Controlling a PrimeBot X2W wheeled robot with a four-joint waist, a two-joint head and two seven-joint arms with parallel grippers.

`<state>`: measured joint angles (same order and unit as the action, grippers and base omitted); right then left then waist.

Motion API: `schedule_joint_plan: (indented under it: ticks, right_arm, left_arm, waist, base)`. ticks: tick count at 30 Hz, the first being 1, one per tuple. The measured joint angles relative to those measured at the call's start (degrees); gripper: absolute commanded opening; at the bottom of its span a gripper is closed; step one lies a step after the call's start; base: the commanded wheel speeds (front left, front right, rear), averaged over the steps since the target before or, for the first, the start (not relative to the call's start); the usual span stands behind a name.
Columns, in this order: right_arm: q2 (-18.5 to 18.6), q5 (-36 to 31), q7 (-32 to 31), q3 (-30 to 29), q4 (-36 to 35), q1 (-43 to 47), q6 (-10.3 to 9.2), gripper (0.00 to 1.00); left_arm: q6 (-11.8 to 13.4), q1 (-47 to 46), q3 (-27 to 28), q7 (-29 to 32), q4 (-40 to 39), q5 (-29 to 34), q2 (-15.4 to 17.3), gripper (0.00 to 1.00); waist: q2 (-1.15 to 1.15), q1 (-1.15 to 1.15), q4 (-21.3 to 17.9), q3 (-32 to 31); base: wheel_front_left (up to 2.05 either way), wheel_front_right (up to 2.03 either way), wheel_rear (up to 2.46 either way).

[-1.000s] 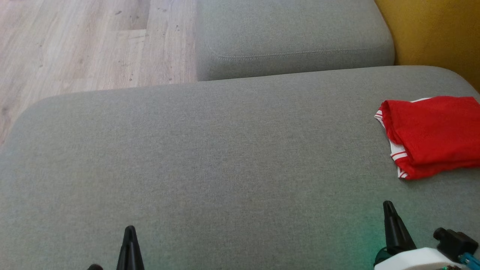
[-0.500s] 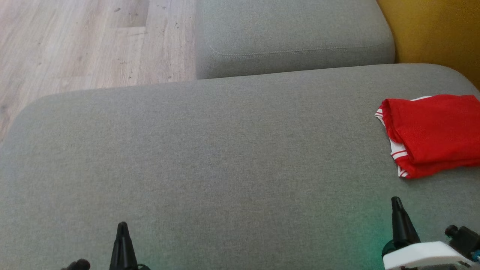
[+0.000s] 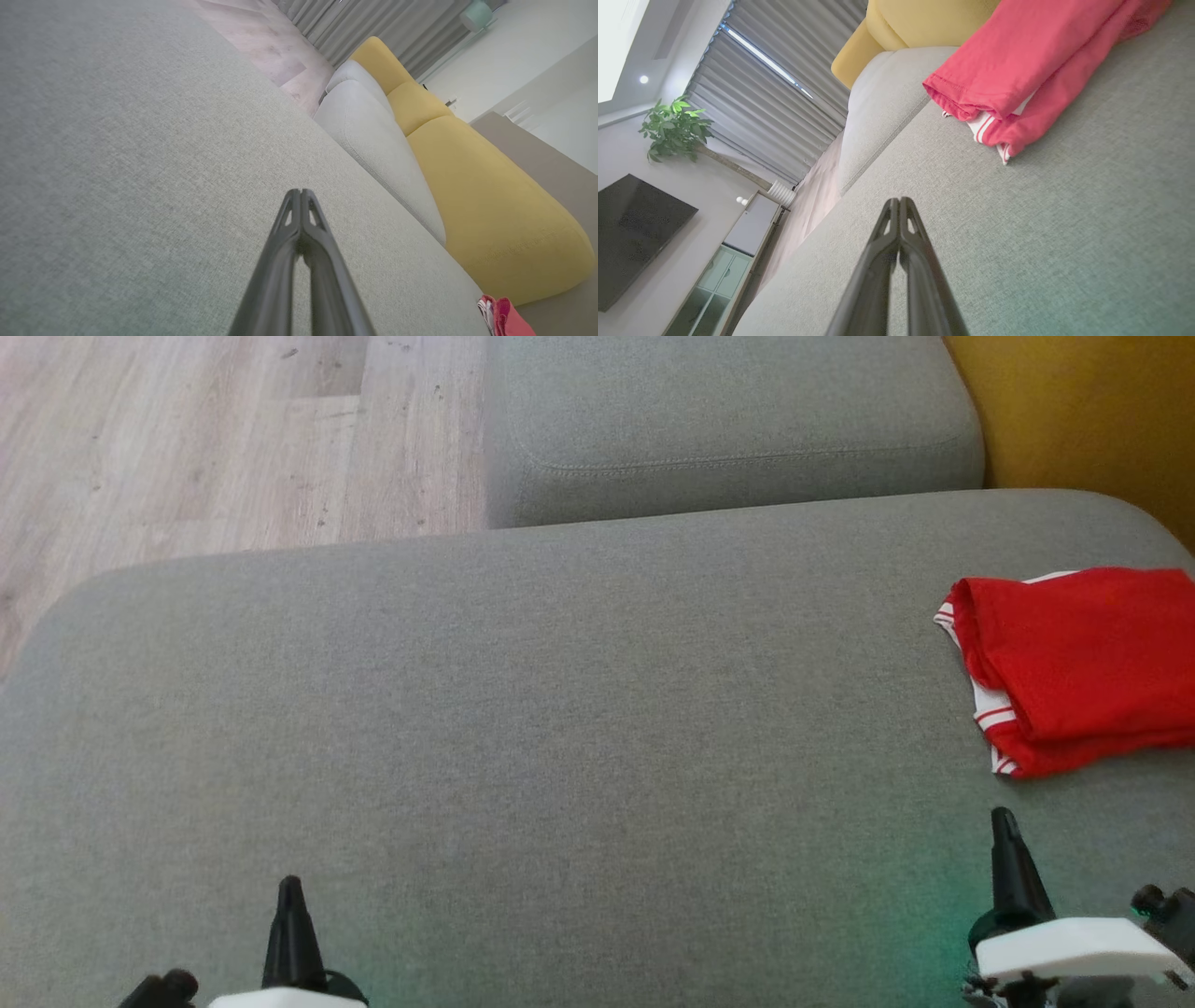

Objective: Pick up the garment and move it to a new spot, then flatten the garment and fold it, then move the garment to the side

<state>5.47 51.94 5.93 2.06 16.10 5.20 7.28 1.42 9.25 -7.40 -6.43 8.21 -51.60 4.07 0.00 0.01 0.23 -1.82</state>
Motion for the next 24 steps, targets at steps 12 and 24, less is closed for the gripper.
schedule_joint_plan:
  ticks: [12,24]
  right_arm:
    - [-0.29,7.02,-1.92,-1.16,-0.01,-1.7,0.0,0.0]
    - [-0.51,14.62,-3.86,-2.64,-0.01,-2.5,-0.01,0.0]
  left_arm:
    - [-1.49,-2.15,1.46,1.81,1.05,-7.22,0.04,0.0]
    - [-3.01,-4.47,2.99,3.83,2.53,-15.03,0.05,0.0]
  waist:
    - [0.0,0.0,-0.04,0.34]
    - [0.0,0.0,-0.09,0.71]
  base:
    - [0.0,0.0,0.0]
    - [0.0,0.0,0.0]
